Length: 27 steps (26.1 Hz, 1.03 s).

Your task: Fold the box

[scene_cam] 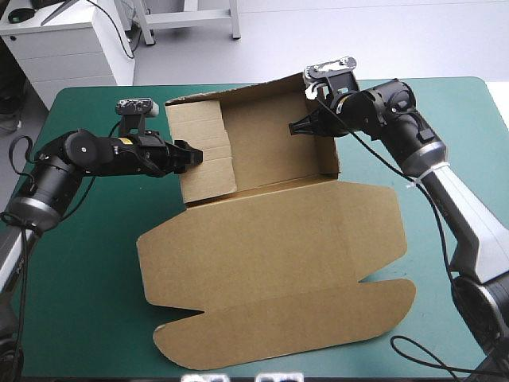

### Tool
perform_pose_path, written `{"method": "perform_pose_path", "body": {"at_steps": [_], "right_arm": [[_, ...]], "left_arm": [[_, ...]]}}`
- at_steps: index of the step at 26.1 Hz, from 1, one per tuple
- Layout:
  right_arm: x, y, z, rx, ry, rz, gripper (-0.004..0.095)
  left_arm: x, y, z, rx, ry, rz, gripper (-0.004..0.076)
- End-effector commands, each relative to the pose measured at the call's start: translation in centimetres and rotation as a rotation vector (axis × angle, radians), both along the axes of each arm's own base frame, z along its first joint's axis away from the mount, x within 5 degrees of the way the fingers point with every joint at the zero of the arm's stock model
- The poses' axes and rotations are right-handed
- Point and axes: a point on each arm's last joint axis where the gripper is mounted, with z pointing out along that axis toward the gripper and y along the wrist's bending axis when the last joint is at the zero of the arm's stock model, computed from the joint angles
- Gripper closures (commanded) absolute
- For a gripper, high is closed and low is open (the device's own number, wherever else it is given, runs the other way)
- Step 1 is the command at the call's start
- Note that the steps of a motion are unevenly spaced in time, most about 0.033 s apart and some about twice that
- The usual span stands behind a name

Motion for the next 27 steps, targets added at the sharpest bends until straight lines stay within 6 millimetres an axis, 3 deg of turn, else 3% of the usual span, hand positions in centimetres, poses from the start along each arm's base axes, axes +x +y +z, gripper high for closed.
{"method": "perform_pose_path", "body": {"at_steps": [1, 3, 6, 9, 19, 27], "right_arm": [[-1.8, 0.3, 3.5, 0.128, -0.071, 0.02, 0.0907], [-1.9, 0.2, 3.4, 0.12, -0.044, 0.021, 0.0907], [-2.1, 0.4, 3.3, 0.138, -0.023, 0.027, 0.0908], [-2.4, 0.2, 2.9, 0.109, 0.027, 0.029, 0.0907], [-2.3, 0.2, 1.2, 0.061, 0.153, 0.002, 0.0907], [-1.1, 1.4, -2.0, 0.035, 0.291, -0.003, 0.0908]], "left_arm": [[-0.4, -0.8, 2.6, -0.037, -0.152, 0.036, 0.0442], [-0.3, -1.1, 2.6, 0.018, -0.2, 0.032, 0.0494], [-0.1, -0.9, 2.5, 0.081, -0.232, 0.031, 0.0508], [-0.2, -1.0, 2.5, 0.109, -0.24, 0.022, 0.0731], [-0.4, -1.4, 3.3, 0.157, -0.26, -0.011, 0.0731], [1.3, -0.7, -1.1, 0.333, -0.009, 0.03, 0.0731]]}}
